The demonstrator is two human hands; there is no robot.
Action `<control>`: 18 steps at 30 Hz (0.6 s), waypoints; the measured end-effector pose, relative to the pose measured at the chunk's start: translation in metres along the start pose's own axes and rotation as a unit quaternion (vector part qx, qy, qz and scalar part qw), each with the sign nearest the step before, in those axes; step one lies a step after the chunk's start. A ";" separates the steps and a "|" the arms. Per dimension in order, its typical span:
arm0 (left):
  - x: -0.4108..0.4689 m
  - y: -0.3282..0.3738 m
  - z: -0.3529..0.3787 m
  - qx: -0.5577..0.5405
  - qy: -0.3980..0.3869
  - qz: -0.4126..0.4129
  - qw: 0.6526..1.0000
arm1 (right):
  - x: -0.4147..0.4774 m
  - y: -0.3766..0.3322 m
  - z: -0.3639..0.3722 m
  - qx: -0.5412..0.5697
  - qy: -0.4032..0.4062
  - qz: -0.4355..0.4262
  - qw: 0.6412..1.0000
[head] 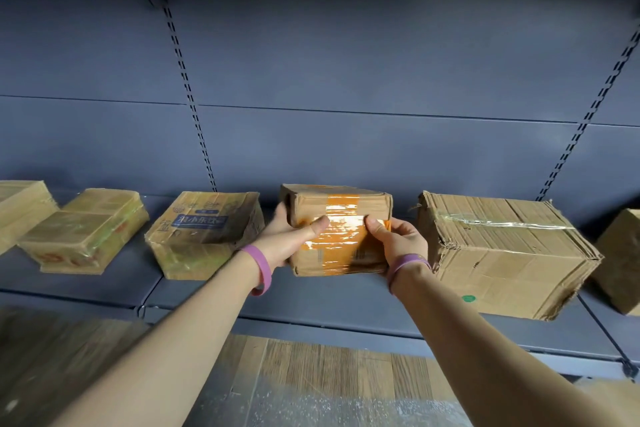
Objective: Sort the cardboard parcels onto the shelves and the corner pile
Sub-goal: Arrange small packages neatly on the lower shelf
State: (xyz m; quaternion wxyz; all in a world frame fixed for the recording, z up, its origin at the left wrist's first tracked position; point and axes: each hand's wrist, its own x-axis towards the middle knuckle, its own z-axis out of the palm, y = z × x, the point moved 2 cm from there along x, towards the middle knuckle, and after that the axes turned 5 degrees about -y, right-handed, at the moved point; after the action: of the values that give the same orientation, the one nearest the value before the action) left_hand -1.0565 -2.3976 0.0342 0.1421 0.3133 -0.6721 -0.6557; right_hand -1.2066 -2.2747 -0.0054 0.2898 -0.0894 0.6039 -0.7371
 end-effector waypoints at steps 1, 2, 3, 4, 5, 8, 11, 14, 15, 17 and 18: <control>0.003 -0.004 0.000 0.010 0.025 0.005 1.000 | -0.001 0.001 0.003 -0.002 -0.006 0.001 1.000; 0.004 -0.006 -0.002 0.010 0.056 0.015 0.998 | -0.002 0.002 0.005 -0.009 -0.015 0.004 1.000; 0.006 -0.009 -0.006 0.000 0.083 0.019 0.996 | -0.004 0.003 0.007 -0.017 -0.028 0.006 0.999; 0.007 -0.012 -0.010 -0.015 0.096 0.018 0.995 | -0.006 0.002 0.008 -0.022 -0.041 0.012 0.999; 0.007 -0.014 -0.014 -0.032 0.094 0.013 0.995 | -0.009 0.001 0.008 -0.024 -0.058 0.022 0.998; 0.001 -0.014 -0.028 -0.076 0.073 0.009 0.994 | -0.012 -0.002 0.007 -0.024 -0.095 0.051 0.994; -0.005 -0.015 -0.040 -0.103 0.058 0.016 0.993 | -0.010 -0.004 0.007 -0.021 -0.117 0.036 0.992; -0.008 -0.020 -0.044 -0.137 0.039 0.010 0.990 | -0.008 -0.003 0.008 -0.014 -0.109 0.020 0.994; -0.010 -0.021 -0.046 -0.147 0.034 0.003 0.989 | -0.008 -0.003 0.009 -0.020 -0.113 0.023 0.993; -0.011 -0.024 -0.051 -0.164 0.028 -0.007 0.986 | -0.009 -0.002 0.007 -0.041 -0.134 0.032 0.990; -0.011 -0.027 -0.055 -0.170 0.030 -0.008 0.985 | -0.010 -0.002 0.005 -0.048 -0.150 0.036 0.987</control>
State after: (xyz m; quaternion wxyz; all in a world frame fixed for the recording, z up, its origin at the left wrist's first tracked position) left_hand -1.0092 -2.4328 0.0160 0.2078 0.3096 -0.5439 -0.7518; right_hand -1.1960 -2.2735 -0.0002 0.3987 -0.1911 0.5914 -0.6744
